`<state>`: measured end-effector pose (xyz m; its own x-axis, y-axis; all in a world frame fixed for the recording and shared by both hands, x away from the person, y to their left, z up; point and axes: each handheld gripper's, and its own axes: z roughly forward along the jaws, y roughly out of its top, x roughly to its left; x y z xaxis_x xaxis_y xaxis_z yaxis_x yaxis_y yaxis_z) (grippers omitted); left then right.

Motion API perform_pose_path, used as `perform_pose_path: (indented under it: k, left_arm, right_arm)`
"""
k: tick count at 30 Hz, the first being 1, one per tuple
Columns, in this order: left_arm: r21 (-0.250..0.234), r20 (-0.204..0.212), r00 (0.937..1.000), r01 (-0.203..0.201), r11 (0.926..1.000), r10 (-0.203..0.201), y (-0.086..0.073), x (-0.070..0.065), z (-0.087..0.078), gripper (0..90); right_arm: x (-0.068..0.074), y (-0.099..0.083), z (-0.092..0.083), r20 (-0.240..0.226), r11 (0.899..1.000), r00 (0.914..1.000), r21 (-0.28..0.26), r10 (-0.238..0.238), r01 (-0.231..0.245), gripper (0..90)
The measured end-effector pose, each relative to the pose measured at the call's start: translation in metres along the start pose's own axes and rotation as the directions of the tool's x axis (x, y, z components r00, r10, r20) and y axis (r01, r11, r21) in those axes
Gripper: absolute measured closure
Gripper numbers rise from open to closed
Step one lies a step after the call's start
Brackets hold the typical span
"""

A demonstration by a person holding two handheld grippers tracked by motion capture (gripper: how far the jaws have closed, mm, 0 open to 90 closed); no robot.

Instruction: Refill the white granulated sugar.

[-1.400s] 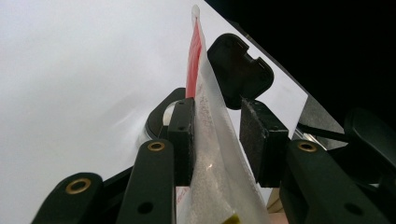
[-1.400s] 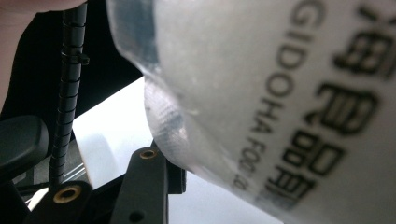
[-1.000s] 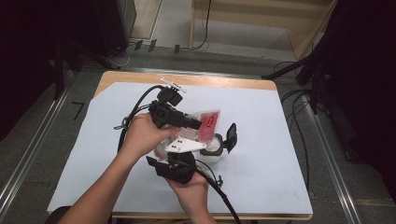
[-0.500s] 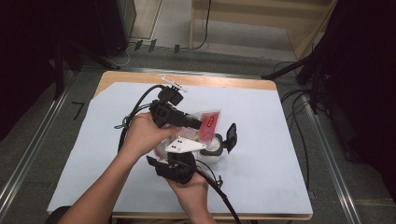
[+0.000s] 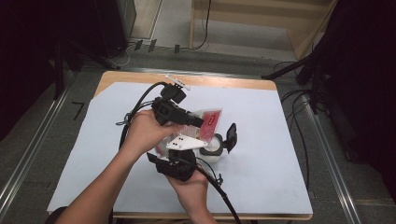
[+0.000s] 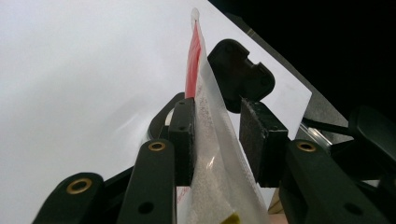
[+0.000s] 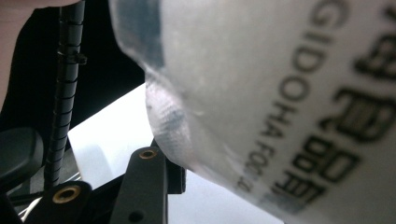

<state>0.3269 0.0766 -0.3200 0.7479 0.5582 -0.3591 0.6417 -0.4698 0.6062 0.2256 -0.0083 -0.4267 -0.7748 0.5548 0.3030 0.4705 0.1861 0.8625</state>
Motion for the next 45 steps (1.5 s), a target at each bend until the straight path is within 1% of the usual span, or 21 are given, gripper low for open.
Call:
perform_pose_path:
  k: [1, 3, 4, 5, 6, 8, 9, 10, 14, 16, 18, 19, 20, 23, 27, 28, 31, 32, 38, 41, 45]
  left_arm:
    - [0.003, -0.008, 0.9999, -0.008, 1.0, 0.008, 0.0016, 0.0, 0.0, 67.4]
    - [0.003, -0.014, 0.9999, -0.008, 1.0, 0.008, 0.0045, -0.0009, 0.0006, 67.6]
    - [0.003, -0.01, 0.9999, -0.012, 0.9999, 0.012, 0.0061, 0.0, 0.001, 67.7]
    - [0.012, -0.017, 0.9998, -0.012, 0.9999, 0.012, 0.0074, 0.0007, 0.0006, 67.8]
    - [0.009, -0.01, 0.9999, -0.006, 0.9999, 0.006, 0.0081, 0.002, 0.001, 67.8]
    - [0.005, -0.01, 0.9999, 0.003, 1.0, -0.003, 0.0088, 0.003, 0.0014, 67.8]
    - [0.009, -0.016, 0.9999, -0.002, 1.0, 0.002, 0.009, 0.0038, 0.0016, 67.8]
    - [0.015, -0.022, 0.9997, -0.011, 0.9998, 0.011, 0.0088, 0.0045, 0.0016, 67.8]
    - [-0.001, -0.017, 0.9998, 0.006, 1.0, -0.006, 0.0058, 0.0043, 0.0012, 69.2]
    - [0.0, -0.019, 0.9998, -0.005, 1.0, 0.005, 0.0045, 0.004, 0.0005, 69.6]
    - [0.0, -0.022, 0.9997, -0.007, 1.0, 0.007, 0.0042, 0.0029, 0.0004, 69.7]
    - [-0.004, -0.02, 0.9998, -0.002, 1.0, 0.002, 0.0042, 0.0017, 0.0008, 69.7]
    - [0.0, -0.026, 0.9996, -0.007, 1.0, 0.007, 0.0043, 0.0008, 0.0003, 69.5]
    - [-0.004, -0.022, 0.9997, -0.007, 1.0, 0.007, 0.0043, 0.0007, 0.0007, 69.3]
    - [-0.003, -0.032, 0.9994, -0.015, 0.9999, 0.015, 0.0036, -0.0015, 0.0006, 69.4]
    - [0.001, -0.034, 0.9992, -0.021, 0.9998, 0.021, 0.0035, -0.0015, 0.0003, 69.4]
    - [0.002, -0.034, 0.9992, -0.023, 0.9997, 0.023, 0.0034, -0.0012, 0.0, 69.5]
    - [-0.002, -0.034, 0.9993, -0.018, 0.9998, 0.018, 0.0033, -0.0016, 0.0002, 69.5]
    - [-0.013, -0.046, 0.9986, -0.025, 0.9996, 0.024, 0.0029, -0.0022, 0.0, 69.7]
    - [-0.015, -0.042, 0.999, -0.018, 0.9997, 0.017, 0.0026, -0.0007, -0.0013, 69.8]
    - [-0.015, -0.042, 0.9989, -0.02, 0.9997, 0.019, 0.0018, 0.0009, -0.0032, 69.8]
  right_arm:
    - [-0.001, 0.0009, -0.0002, 0.0, 1.0, 1.0, -0.001, 0.002, -0.002, 63.8]
    - [-0.0032, 0.0026, 0.0, 0.003, 1.0, 1.0, -0.012, 0.006, -0.006, 63.7]
    - [-0.0037, 0.0031, 0.0001, 0.003, 1.0, 1.0, -0.015, 0.01, -0.01, 63.7]
    - [-0.0042, 0.004, 0.0002, -0.002, 1.0, 0.9999, -0.017, 0.014, -0.014, 63.6]
    - [-0.0044, 0.0045, 0.0003, -0.002, 1.0, 0.9999, -0.018, 0.014, -0.014, 63.6]
    - [-0.004, 0.0049, 0.0008, 0.003, 1.0, 1.0, -0.02, 0.007, -0.007, 63.6]
    - [-0.0037, 0.0049, 0.0015, 0.002, 1.0, 1.0, -0.021, 0.006, -0.006, 63.6]
    - [-0.0034, 0.0049, 0.002, 0.001, 1.0, 1.0, -0.021, 0.007, -0.007, 63.6]
    - [-0.0028, 0.004, 0.0035, 0.006, 1.0, 1.0, -0.017, -0.004, 0.004, 63.8]
    - [-0.0023, 0.0035, 0.0036, 0.008, 1.0, 1.0, -0.014, -0.005, 0.005, 63.8]
    - [-0.0019, 0.0028, 0.0035, 0.008, 1.0, 0.9999, -0.015, -0.008, 0.008, 63.8]
    - [-0.0016, 0.0025, 0.0032, 0.008, 1.0, 1.0, -0.017, -0.006, 0.006, 63.9]
    - [-0.0017, 0.0023, 0.0029, 0.008, 1.0, 1.0, -0.018, -0.006, 0.006, 63.8]
    - [-0.0017, 0.0022, 0.0019, 0.005, 1.0, 1.0, -0.019, -0.005, 0.005, 63.8]
    - [-0.0016, 0.0016, 0.0016, 0.003, 1.0, 1.0, -0.019, -0.008, 0.008, 63.8]
    - [-0.0016, 0.0015, 0.0016, 0.003, 1.0, 1.0, -0.019, -0.008, 0.008, 63.8]
    - [-0.0016, 0.0016, 0.0015, 0.001, 1.0, 1.0, -0.015, -0.01, 0.01, 63.7]
    - [-0.0017, 0.0016, 0.0015, 0.002, 1.0, 0.9999, -0.015, -0.011, 0.011, 63.8]
    - [-0.0037, 0.0027, 0.0032, -0.003, 1.0, 1.0, -0.011, -0.007, 0.007, 63.8]
    - [-0.0034, 0.0036, 0.0047, -0.003, 1.0, 1.0, -0.01, -0.006, 0.005, 63.9]
    - [-0.0019, 0.004, 0.0058, -0.001, 1.0, 0.9999, -0.012, -0.012, 0.012, 63.8]
